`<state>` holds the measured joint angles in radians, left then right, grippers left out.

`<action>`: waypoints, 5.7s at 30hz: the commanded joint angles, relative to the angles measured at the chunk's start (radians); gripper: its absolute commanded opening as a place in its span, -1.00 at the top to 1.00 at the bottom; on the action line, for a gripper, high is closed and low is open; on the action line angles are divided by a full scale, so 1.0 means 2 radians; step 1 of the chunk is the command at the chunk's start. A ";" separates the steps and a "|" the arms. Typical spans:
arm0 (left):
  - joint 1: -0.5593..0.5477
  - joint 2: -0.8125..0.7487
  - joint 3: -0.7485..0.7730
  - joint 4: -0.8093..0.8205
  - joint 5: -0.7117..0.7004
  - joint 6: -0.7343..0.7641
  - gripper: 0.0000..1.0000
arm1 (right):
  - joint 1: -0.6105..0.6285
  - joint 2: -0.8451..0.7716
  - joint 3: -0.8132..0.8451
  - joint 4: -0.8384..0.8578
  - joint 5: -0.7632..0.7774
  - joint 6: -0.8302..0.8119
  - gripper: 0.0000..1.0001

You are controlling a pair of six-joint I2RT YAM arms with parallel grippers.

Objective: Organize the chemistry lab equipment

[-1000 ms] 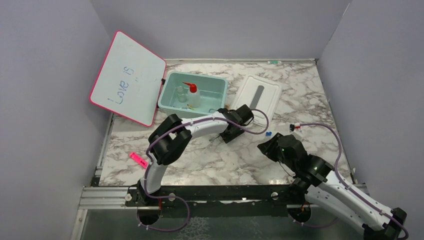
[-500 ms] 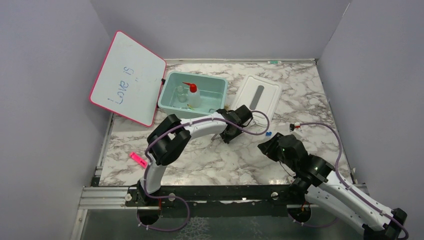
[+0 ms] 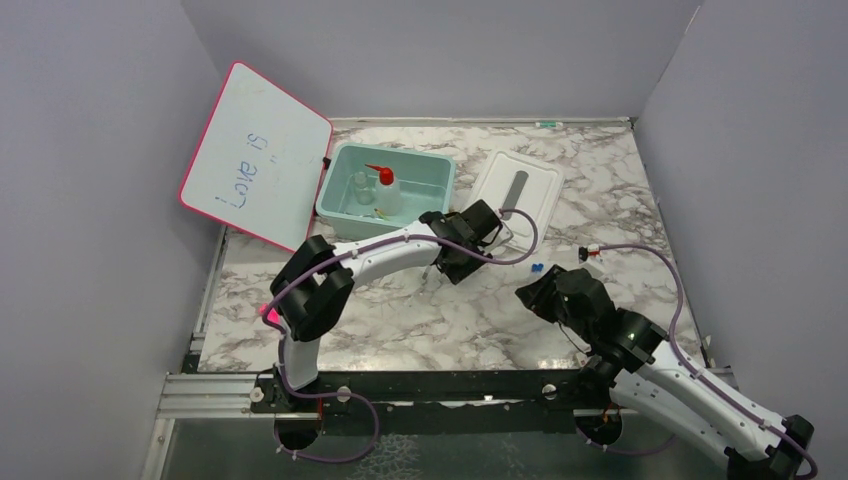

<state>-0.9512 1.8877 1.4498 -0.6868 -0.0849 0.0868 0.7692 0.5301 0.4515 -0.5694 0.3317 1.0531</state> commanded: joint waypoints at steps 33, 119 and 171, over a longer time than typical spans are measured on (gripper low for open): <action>0.021 -0.081 -0.266 0.378 -0.180 -0.175 -0.10 | 0.000 0.019 -0.003 0.041 0.004 -0.012 0.33; -0.031 0.028 -0.276 0.404 -0.323 -0.440 0.59 | 0.000 0.122 -0.032 0.131 -0.030 -0.051 0.39; 0.160 -0.167 -0.083 0.106 -0.454 -0.614 0.68 | 0.000 0.117 -0.017 0.109 -0.032 -0.053 0.42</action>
<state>-0.6407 1.5043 1.2560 -0.3428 -0.8883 -0.9127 0.7692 0.7586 0.3973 -0.3397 0.2771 0.9565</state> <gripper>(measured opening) 0.160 0.294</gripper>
